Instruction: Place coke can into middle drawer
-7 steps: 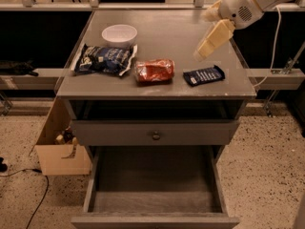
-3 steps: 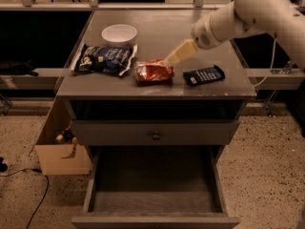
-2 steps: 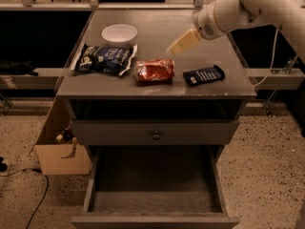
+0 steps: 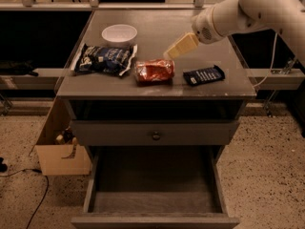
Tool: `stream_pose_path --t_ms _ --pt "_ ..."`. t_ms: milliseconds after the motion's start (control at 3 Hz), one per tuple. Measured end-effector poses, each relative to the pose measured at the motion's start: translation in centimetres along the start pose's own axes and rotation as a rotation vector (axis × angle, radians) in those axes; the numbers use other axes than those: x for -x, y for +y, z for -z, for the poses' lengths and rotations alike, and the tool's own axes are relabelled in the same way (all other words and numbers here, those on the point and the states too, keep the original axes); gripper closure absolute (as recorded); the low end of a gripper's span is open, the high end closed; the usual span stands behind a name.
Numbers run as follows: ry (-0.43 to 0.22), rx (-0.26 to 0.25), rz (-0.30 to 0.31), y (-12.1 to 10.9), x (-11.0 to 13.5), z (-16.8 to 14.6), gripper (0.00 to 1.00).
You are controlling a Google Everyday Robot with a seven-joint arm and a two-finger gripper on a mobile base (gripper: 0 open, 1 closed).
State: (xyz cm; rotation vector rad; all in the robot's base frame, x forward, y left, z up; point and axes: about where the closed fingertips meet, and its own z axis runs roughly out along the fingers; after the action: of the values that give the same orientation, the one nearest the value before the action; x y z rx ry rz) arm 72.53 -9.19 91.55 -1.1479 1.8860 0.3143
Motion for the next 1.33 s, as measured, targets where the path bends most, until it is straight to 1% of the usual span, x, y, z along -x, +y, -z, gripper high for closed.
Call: stream_pose_path --t_ms 333,667,1000,1333 --pt "-0.011 0.027 0.000 1.9 -0.3 0.4 0.00" --pt "0.001 0.045 0.028 3.6 -0.2 -0.5 0.00" --pt "0.015 0.056 0.058 4.2 0.2 -2.0 0.00" --pt "0.036 0.060 0.056 4.5 -0.7 -3.5 0.00"
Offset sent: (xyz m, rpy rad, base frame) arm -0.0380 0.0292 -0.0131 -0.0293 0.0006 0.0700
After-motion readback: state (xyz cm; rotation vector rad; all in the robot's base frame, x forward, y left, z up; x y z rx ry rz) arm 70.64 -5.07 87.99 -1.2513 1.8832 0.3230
